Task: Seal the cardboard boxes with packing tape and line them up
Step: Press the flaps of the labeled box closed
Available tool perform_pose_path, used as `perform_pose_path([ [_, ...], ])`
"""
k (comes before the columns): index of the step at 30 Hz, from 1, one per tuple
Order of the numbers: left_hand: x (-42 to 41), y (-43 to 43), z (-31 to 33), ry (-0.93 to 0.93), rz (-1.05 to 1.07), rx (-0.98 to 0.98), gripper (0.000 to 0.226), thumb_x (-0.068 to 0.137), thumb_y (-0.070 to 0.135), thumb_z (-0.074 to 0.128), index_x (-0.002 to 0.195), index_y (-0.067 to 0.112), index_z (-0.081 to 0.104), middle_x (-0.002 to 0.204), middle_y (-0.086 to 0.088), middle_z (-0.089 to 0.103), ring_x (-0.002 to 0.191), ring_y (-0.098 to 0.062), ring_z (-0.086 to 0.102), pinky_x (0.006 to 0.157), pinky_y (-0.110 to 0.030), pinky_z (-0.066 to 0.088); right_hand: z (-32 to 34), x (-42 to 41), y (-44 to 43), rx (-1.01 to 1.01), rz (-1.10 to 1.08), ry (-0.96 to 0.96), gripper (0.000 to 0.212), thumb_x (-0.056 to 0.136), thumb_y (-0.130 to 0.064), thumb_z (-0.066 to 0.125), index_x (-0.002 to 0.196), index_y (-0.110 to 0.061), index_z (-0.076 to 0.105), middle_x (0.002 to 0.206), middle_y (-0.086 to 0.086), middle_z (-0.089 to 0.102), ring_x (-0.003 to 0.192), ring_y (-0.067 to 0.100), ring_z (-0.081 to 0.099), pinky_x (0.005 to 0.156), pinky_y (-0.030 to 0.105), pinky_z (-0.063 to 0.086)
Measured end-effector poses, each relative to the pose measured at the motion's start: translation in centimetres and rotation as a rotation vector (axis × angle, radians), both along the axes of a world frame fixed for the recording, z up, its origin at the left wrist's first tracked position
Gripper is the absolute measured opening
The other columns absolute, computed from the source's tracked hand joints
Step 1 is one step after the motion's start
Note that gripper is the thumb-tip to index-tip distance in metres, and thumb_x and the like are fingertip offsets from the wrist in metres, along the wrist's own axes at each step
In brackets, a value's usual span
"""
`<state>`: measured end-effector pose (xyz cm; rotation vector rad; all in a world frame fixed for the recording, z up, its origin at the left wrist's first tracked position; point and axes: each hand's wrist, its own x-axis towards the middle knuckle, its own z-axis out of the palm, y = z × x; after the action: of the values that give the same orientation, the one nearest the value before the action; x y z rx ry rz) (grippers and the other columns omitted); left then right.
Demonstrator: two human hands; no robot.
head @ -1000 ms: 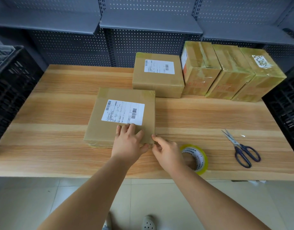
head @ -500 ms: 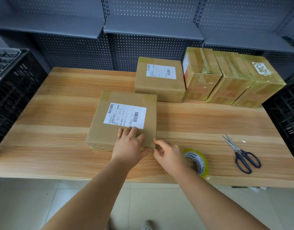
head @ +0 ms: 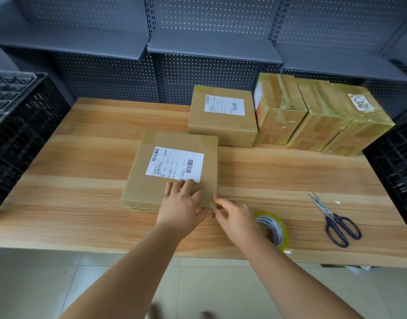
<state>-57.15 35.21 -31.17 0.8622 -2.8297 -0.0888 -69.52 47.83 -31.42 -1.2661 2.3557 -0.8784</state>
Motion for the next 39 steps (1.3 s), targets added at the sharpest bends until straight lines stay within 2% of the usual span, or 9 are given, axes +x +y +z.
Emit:
perform_pose_path([
  [6,-0.2,-0.1,0.1,-0.012,-0.001,-0.005,0.04,0.07,0.05,0.074,0.089,0.016,0.067,0.115,-0.006,0.059,0.105,-0.038,0.055,0.091,-0.058,0.047,-0.8,1.0,-0.1,-0.044,-0.031,0.078,0.039,0.092,-0.018,0.06,0.13,-0.024,0.063,0.086,0.006,0.072,0.079,0.025,0.066,0.061,0.035,0.051],
  [11,-0.3,-0.2,0.7,-0.016,0.013,0.009,0.042,0.061,0.051,0.081,0.084,0.018,0.069,0.111,-0.005,0.06,0.098,-0.036,0.057,0.081,-0.058,0.053,-0.1,-0.1,0.1,-0.015,0.025,-0.002,0.041,0.091,-0.021,0.064,0.132,-0.026,0.062,0.102,0.002,0.073,0.09,0.02,0.067,0.077,0.033,0.054],
  [16,-0.9,0.1,0.6,-0.042,0.017,-0.03,0.042,0.059,0.047,0.083,0.077,0.013,0.066,0.098,-0.007,0.061,0.092,-0.041,0.06,0.081,-0.062,0.051,-0.5,0.2,-0.5,-0.064,-0.024,0.06,0.037,0.087,-0.013,0.063,0.123,-0.021,0.069,0.091,0.006,0.075,0.083,0.024,0.069,0.067,0.032,0.054],
  [20,-0.6,-0.2,0.3,-0.028,0.003,-0.044,0.043,0.068,0.056,0.07,0.085,0.016,0.066,0.105,-0.003,0.059,0.099,-0.037,0.057,0.088,-0.059,0.049,-0.3,-0.3,-0.4,-0.01,-0.018,-0.027,0.038,0.091,-0.017,0.063,0.128,-0.026,0.065,0.095,0.003,0.074,0.087,0.02,0.068,0.074,0.031,0.054],
  [23,-0.6,-0.3,0.2,-0.027,-0.006,-0.043,0.043,0.064,0.052,0.079,0.085,0.017,0.067,0.105,-0.003,0.061,0.098,-0.038,0.059,0.087,-0.059,0.05,-0.1,-1.0,-0.2,0.018,0.029,-0.064,0.038,0.091,-0.024,0.065,0.129,-0.028,0.064,0.106,-0.003,0.073,0.097,0.014,0.067,0.081,0.033,0.055],
  [30,-0.4,-0.1,0.3,-0.048,-0.001,-0.037,0.046,0.062,0.05,0.082,0.09,0.018,0.066,0.113,-0.005,0.061,0.104,-0.038,0.058,0.091,-0.058,0.048,0.0,-0.6,-0.5,0.054,0.016,-0.06,0.036,0.093,-0.024,0.061,0.128,-0.029,0.063,0.1,0.002,0.072,0.092,0.02,0.066,0.074,0.036,0.054],
  [32,0.0,-0.3,0.2,-0.071,-0.012,-0.032,0.054,0.058,0.053,0.083,0.097,0.02,0.065,0.124,-0.006,0.057,0.11,-0.037,0.057,0.093,-0.056,0.048,0.1,-1.3,-0.2,0.059,0.013,-0.152,0.037,0.092,-0.026,0.065,0.128,-0.034,0.062,0.106,-0.002,0.07,0.095,0.014,0.064,0.084,0.031,0.052],
  [36,0.1,-0.6,0.2,-0.104,0.017,-0.037,0.064,0.049,0.049,0.09,0.103,0.024,0.066,0.143,-0.001,0.051,0.111,-0.033,0.058,0.081,-0.051,0.052,0.2,-2.3,0.1,0.016,0.062,-0.306,0.047,0.089,-0.013,0.07,0.13,-0.034,0.06,0.138,-0.014,0.049,0.117,-0.002,0.049,0.089,0.0,0.036],
  [39,-0.3,-0.5,0.4,-0.119,0.02,-0.029,0.059,0.049,0.046,0.091,0.098,0.022,0.067,0.138,0.001,0.056,0.106,-0.034,0.059,0.076,-0.05,0.05,0.1,-2.3,0.0,0.029,0.073,-0.372,0.053,0.088,-0.013,0.072,0.134,-0.035,0.055,0.144,-0.019,0.036,0.122,0.002,0.05,0.091,-0.001,0.036],
])
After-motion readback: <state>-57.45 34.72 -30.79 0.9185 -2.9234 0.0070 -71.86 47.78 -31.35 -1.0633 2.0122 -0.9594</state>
